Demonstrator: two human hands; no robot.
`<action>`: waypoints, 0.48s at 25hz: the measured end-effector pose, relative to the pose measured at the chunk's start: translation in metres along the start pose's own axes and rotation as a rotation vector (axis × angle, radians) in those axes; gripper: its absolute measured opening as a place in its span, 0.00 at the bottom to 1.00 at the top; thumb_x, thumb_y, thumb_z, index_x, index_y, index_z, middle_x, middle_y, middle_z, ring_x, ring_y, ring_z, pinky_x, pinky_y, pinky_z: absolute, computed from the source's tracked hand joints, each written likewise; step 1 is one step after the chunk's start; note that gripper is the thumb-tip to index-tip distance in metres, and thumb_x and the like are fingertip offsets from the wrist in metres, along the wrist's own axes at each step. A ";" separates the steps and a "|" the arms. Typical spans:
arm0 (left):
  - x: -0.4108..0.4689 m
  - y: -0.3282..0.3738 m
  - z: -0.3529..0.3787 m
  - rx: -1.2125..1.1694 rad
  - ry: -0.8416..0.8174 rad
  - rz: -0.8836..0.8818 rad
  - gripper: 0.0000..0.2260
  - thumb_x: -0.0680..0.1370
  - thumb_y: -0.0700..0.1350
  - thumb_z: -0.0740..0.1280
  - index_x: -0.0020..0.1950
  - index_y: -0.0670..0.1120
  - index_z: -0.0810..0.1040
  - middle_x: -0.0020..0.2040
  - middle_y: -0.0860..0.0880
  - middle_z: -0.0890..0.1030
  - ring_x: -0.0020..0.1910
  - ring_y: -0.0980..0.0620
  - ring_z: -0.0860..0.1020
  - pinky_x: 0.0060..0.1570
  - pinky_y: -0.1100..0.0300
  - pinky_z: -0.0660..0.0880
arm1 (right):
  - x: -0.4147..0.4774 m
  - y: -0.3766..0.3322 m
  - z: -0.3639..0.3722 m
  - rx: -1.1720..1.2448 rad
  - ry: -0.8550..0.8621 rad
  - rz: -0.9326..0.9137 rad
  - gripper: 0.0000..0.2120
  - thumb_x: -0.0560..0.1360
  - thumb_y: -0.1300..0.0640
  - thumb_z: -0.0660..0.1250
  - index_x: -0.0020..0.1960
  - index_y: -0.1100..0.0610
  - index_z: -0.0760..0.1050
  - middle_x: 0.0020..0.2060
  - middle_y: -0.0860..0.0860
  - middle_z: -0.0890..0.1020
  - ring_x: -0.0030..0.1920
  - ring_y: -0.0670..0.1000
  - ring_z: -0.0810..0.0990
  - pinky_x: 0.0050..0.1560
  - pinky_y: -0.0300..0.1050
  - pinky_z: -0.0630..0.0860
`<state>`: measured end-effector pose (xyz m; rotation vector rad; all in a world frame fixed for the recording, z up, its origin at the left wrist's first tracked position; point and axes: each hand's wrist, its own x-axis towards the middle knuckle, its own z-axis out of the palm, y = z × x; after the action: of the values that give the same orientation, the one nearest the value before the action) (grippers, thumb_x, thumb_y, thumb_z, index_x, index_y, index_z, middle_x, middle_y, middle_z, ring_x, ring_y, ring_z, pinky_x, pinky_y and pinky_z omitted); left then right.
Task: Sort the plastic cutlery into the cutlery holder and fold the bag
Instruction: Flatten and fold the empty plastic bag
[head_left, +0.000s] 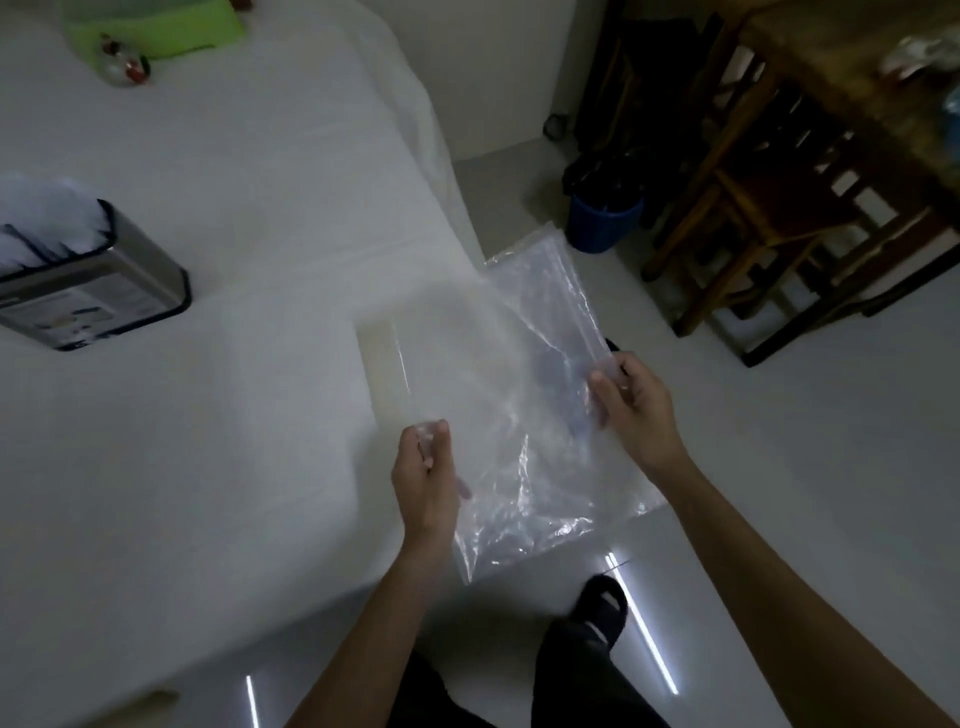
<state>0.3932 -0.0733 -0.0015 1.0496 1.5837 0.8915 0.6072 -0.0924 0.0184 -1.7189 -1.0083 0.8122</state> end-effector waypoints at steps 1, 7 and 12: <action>-0.008 0.007 0.028 0.001 0.017 0.033 0.08 0.80 0.49 0.60 0.45 0.48 0.72 0.32 0.43 0.74 0.19 0.55 0.73 0.21 0.63 0.68 | 0.010 0.008 -0.026 -0.020 0.012 0.004 0.02 0.78 0.59 0.64 0.49 0.55 0.75 0.30 0.53 0.76 0.27 0.49 0.74 0.28 0.44 0.74; -0.034 0.031 0.157 0.048 0.029 0.126 0.09 0.80 0.49 0.61 0.40 0.53 0.71 0.29 0.42 0.71 0.27 0.42 0.73 0.29 0.50 0.71 | 0.053 0.054 -0.141 -0.206 0.065 0.066 0.07 0.78 0.52 0.62 0.51 0.55 0.73 0.34 0.56 0.80 0.23 0.47 0.74 0.27 0.41 0.73; -0.008 0.018 0.225 0.044 0.010 0.050 0.05 0.76 0.53 0.60 0.46 0.53 0.70 0.35 0.43 0.73 0.34 0.42 0.74 0.37 0.50 0.74 | 0.099 0.096 -0.167 -0.300 0.022 0.163 0.08 0.79 0.51 0.61 0.51 0.56 0.72 0.33 0.53 0.80 0.25 0.51 0.76 0.33 0.51 0.79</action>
<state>0.6165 -0.0635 -0.0344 1.1214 1.5978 0.9012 0.8190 -0.0895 -0.0242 -2.0833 -1.0241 0.7714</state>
